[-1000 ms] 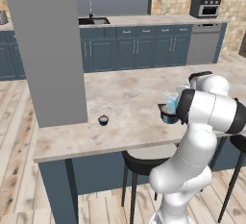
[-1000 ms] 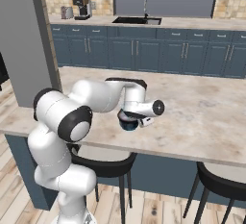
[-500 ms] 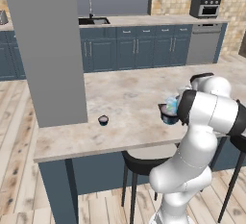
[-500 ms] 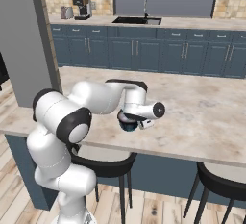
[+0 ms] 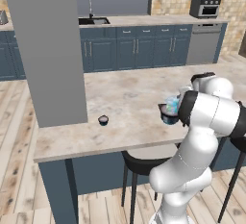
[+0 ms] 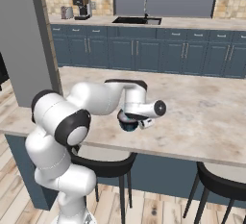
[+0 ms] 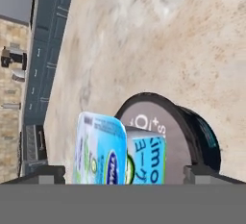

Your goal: Stack the yogurt containers by placing the smaller containers on top of the larger containers.

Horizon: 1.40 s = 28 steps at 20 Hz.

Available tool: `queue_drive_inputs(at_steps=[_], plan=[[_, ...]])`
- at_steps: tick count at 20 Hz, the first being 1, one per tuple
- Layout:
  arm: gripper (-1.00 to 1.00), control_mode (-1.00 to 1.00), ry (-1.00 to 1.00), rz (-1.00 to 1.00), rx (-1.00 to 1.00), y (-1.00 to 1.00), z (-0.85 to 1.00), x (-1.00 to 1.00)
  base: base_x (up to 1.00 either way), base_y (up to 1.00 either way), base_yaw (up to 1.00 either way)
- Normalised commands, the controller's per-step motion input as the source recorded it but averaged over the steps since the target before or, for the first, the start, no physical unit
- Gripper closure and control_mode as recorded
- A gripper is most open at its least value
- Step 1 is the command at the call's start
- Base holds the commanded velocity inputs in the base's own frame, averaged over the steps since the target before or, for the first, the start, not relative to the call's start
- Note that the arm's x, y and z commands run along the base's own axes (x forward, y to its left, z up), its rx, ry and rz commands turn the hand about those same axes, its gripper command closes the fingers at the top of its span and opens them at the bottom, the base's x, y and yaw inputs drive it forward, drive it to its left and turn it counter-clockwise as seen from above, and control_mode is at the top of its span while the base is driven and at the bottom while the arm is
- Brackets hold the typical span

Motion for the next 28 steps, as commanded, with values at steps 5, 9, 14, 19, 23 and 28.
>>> queue_drive_inputs(at_steps=[5, 9, 14, 19, 23, 28], plan=[[-1.0, -1.0, 0.22, 0.0, -0.03, -0.04, 0.31, -0.18, 0.0, 0.0, 0.0], [-1.0, -1.0, 0.24, 0.0, -0.01, 0.08, 0.32, -0.24, 0.0, 0.0, 0.0], [-1.0, -1.0, 0.2, 0.0, 0.0, 0.16, 0.32, -0.25, 0.0, 0.0, 0.0], [-1.0, -1.0, 0.13, 0.0, 0.0, 0.24, 0.29, -0.26, 0.0, 0.0, 0.0], [-1.0, -1.0, 0.24, 0.0, 0.0, 0.24, 0.3, -0.23, 0.0, 0.0, 0.0], [-1.0, -1.0, 0.22, 0.05, 0.0, 0.33, 0.22, -0.23, 0.0, 0.0, 0.0]])
